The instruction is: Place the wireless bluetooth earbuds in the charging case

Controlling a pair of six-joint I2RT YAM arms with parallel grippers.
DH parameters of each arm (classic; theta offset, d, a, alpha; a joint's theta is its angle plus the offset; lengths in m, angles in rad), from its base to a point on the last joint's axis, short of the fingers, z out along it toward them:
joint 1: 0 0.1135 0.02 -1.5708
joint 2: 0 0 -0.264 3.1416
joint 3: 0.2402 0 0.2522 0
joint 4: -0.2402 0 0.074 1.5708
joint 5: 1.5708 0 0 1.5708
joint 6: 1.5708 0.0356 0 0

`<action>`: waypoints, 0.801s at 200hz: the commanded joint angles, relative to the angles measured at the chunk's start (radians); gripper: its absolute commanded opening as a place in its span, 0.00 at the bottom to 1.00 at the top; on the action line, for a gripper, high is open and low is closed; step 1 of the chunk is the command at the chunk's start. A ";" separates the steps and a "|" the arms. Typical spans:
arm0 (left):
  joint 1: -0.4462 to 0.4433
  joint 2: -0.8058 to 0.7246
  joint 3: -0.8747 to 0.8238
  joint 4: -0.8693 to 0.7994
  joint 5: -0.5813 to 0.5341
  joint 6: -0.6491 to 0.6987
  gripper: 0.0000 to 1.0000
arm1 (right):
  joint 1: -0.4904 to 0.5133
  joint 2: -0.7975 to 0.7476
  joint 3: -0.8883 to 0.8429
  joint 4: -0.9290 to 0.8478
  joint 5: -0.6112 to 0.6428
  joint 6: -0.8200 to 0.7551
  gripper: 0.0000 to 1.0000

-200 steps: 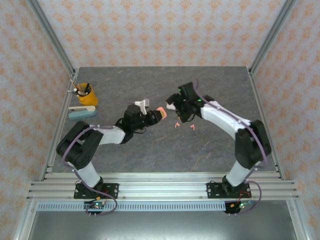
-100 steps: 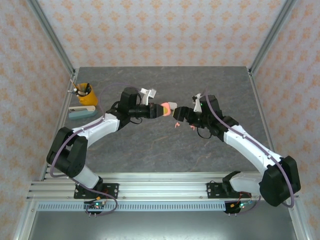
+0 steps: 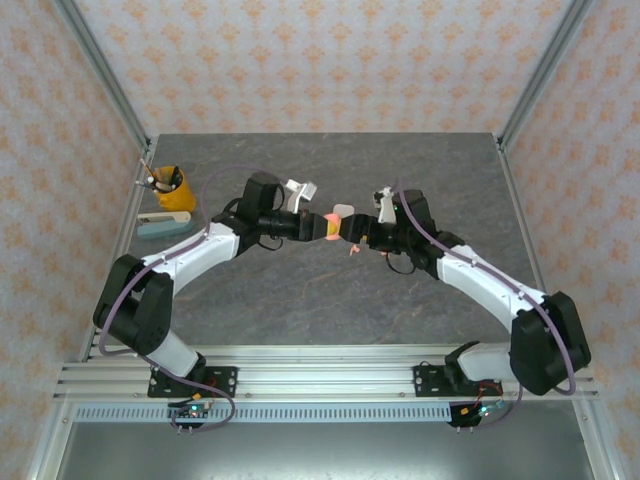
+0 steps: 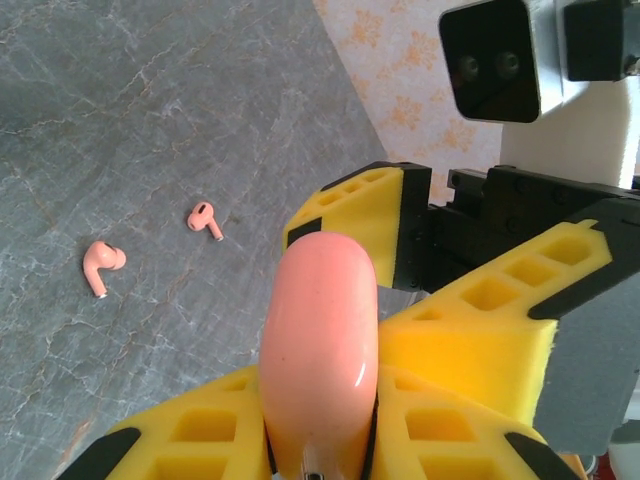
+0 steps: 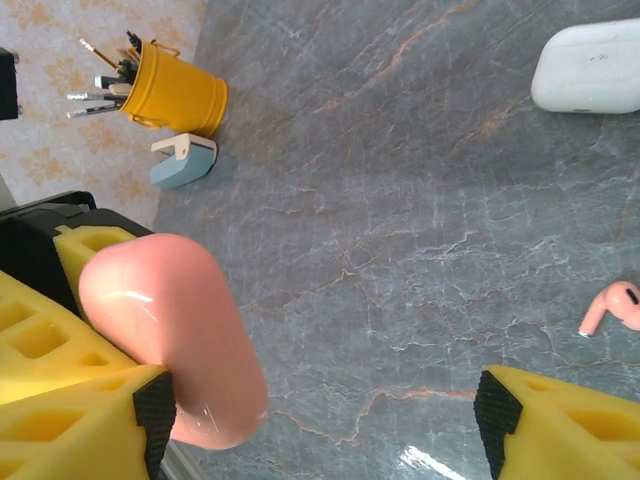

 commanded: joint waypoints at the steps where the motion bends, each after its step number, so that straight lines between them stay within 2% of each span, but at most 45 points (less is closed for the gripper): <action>1: -0.006 -0.022 0.039 -0.028 0.046 0.032 0.03 | -0.006 0.030 0.033 0.071 -0.013 0.012 0.78; 36: -0.008 -0.057 0.043 -0.034 0.057 0.032 0.02 | -0.017 0.075 0.015 0.084 0.033 0.020 0.74; 73: -0.007 -0.109 0.055 -0.044 0.056 0.030 0.02 | -0.089 0.107 -0.057 0.156 0.037 0.083 0.70; 110: -0.007 -0.107 0.064 -0.049 0.048 0.033 0.02 | -0.119 0.036 -0.085 0.145 0.011 0.091 0.69; 132: -0.007 -0.089 0.062 -0.037 0.051 0.030 0.02 | -0.129 -0.041 -0.089 0.135 -0.043 0.087 0.69; 160: -0.007 -0.066 0.068 -0.019 0.064 0.021 0.02 | -0.129 -0.113 -0.078 0.137 -0.168 0.054 0.69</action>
